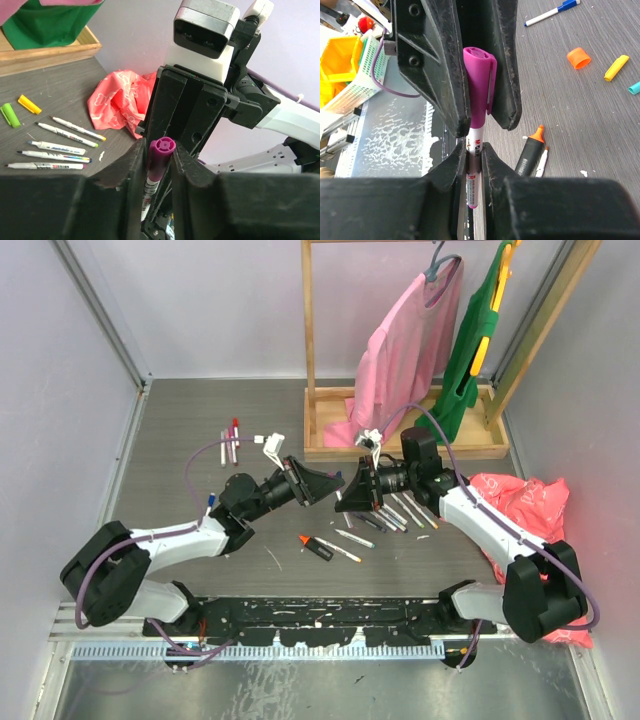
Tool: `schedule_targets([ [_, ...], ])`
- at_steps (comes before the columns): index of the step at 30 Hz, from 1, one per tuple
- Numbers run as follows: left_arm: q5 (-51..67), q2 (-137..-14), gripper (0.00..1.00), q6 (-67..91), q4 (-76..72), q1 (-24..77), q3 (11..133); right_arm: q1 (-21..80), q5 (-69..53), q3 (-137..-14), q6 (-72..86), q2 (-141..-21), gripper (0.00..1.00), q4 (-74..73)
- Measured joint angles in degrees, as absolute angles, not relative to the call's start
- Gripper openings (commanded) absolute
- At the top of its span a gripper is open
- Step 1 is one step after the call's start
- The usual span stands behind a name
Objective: Open the pen caps
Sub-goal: Open the pen cap from the pen, then place the pen cap at the center of the board.
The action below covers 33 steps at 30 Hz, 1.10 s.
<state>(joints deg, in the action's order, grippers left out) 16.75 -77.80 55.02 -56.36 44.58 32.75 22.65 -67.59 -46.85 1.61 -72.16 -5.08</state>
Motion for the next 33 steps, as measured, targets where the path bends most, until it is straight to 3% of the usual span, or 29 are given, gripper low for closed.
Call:
schedule_targets([
  [4,16.6,-77.9,0.00,53.6,-55.9,44.6,32.8,22.7,-67.6,-47.1,2.5,-72.2,0.01,-5.7],
  [16,13.1,-71.9,0.00,44.9,-42.4,44.1,36.7,23.2,-66.8,-48.7,3.2,-73.5,0.01,-3.2],
  [24,9.1,-71.1,0.00,44.4,-41.8,31.0,47.1,24.0,-65.1,-49.9,2.9,-77.1,0.01,-5.0],
  [33,8.4,-69.8,0.00,44.3,-40.9,28.0,49.7,24.3,-65.0,-49.9,2.3,-78.0,0.01,-6.9],
])
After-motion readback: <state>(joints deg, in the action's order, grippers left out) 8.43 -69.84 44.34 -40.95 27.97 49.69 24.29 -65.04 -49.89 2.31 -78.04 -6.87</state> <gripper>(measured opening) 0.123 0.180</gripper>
